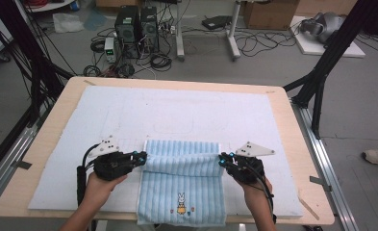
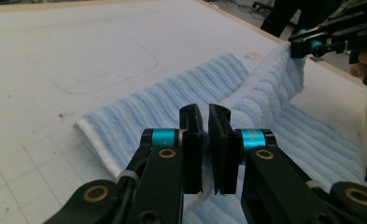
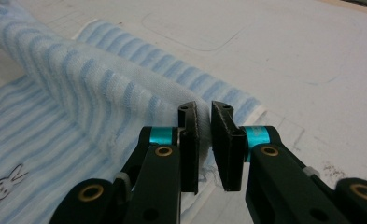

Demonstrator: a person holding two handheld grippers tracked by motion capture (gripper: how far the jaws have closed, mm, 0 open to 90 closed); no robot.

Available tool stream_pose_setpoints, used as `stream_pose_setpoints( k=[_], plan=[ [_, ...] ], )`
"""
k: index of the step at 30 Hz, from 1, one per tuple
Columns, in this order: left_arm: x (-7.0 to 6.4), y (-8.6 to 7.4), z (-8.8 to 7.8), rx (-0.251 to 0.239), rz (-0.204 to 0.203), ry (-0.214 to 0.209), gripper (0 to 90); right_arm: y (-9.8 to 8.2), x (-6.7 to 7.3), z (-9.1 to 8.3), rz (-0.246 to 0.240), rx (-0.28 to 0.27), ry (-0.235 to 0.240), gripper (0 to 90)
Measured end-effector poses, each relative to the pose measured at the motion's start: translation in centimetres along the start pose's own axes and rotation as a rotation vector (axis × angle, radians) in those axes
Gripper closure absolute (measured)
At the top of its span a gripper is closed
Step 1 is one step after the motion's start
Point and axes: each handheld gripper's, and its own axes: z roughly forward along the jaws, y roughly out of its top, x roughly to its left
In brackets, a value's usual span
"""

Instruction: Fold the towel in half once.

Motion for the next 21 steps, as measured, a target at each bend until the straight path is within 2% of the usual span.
stream_pose_setpoints(
  k=[6, 13, 16, 17, 19, 21],
  plan=[
    [-0.6, -1.7, -0.6, 0.023, -0.001, -0.018, 83.1, -1.2, 0.9, -1.0, -0.012, -0.007, 0.048, 80.8],
    [-0.7, -3.2, -0.7, 0.059, -0.004, -0.039, 81.5, -3.4, 1.5, -1.3, 0.015, 0.018, 0.092, 79.8],
    [-0.5, -3.3, -1.0, 0.036, -0.007, -0.026, 73.0, -3.8, 1.9, -1.5, 0.012, 0.028, 0.112, 75.8],
    [-0.4, -3.2, -1.1, 0.018, 0.000, -0.013, 68.7, -3.8, 2.0, -1.8, 0.013, 0.015, 0.118, 72.6],
    [0.0, -2.9, -1.5, -0.025, 0.006, 0.018, 58.1, -3.6, 1.9, -2.5, 0.032, -0.033, 0.130, 63.8],
    [0.5, -2.7, -1.7, -0.054, -0.008, 0.034, 54.2, -3.2, 1.5, -3.3, 0.038, -0.093, 0.119, 61.5]
  ],
)
